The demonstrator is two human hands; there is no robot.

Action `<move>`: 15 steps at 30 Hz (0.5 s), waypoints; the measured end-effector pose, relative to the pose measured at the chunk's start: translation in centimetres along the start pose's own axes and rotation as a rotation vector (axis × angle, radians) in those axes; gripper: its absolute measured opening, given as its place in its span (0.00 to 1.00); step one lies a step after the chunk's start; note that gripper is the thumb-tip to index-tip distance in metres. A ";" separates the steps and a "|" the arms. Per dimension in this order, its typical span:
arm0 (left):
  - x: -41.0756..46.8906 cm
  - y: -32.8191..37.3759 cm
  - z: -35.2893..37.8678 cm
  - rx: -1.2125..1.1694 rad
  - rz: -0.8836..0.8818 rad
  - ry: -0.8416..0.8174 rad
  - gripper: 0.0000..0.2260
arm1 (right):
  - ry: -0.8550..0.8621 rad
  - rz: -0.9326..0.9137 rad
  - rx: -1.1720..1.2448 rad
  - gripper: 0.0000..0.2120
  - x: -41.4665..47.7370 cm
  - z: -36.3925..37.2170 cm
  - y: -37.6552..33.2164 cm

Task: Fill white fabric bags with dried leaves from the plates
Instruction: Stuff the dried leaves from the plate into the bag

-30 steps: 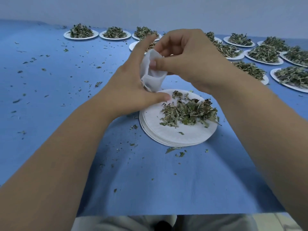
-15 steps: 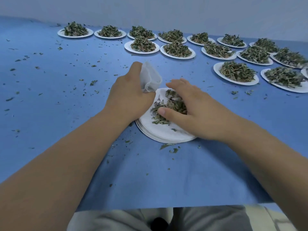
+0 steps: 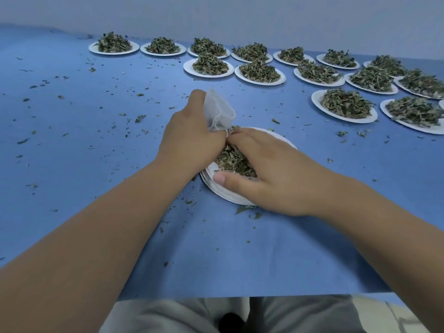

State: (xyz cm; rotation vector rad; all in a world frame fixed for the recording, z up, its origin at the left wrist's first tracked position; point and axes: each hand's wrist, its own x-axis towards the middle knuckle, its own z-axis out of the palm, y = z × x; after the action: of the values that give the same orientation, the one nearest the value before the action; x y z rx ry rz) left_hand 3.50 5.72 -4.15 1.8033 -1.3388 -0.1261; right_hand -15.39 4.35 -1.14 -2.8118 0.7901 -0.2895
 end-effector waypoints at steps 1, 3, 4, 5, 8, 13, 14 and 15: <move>0.0 0.0 0.0 -0.014 -0.007 0.003 0.16 | -0.007 -0.004 0.041 0.31 -0.1 0.2 -0.1; -0.1 0.0 -0.1 -0.038 -0.021 0.016 0.14 | 0.069 0.003 0.107 0.28 -0.1 0.7 -0.4; -0.1 0.1 -0.1 -0.047 -0.028 0.023 0.14 | 0.129 0.015 0.131 0.27 -0.1 0.8 -0.5; -0.1 0.2 -0.2 -0.056 -0.037 0.030 0.13 | 0.173 0.033 0.144 0.26 0.1 0.9 -0.6; 0.0 0.2 -0.4 -0.098 -0.078 0.038 0.12 | 0.082 0.070 0.119 0.29 0.6 0.7 -0.9; 0.3 -0.2 -0.3 -0.092 -0.091 0.029 0.13 | 0.087 0.020 0.166 0.15 0.6 0.7 -1.1; 0.3 -0.2 -0.3 -0.086 -0.092 0.022 0.14 | 0.124 0.039 0.169 0.13 0.6 0.7 -1.0; 0.4 -0.3 -0.2 -0.079 -0.096 0.021 0.14 | 0.163 0.053 0.165 0.10 0.5 0.7 -0.8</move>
State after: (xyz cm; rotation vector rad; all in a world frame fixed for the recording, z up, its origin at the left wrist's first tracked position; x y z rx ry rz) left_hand 4.00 5.54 -4.06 1.7974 -1.2169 -0.2085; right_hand -14.37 4.86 -1.53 -2.6333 0.8316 -0.5550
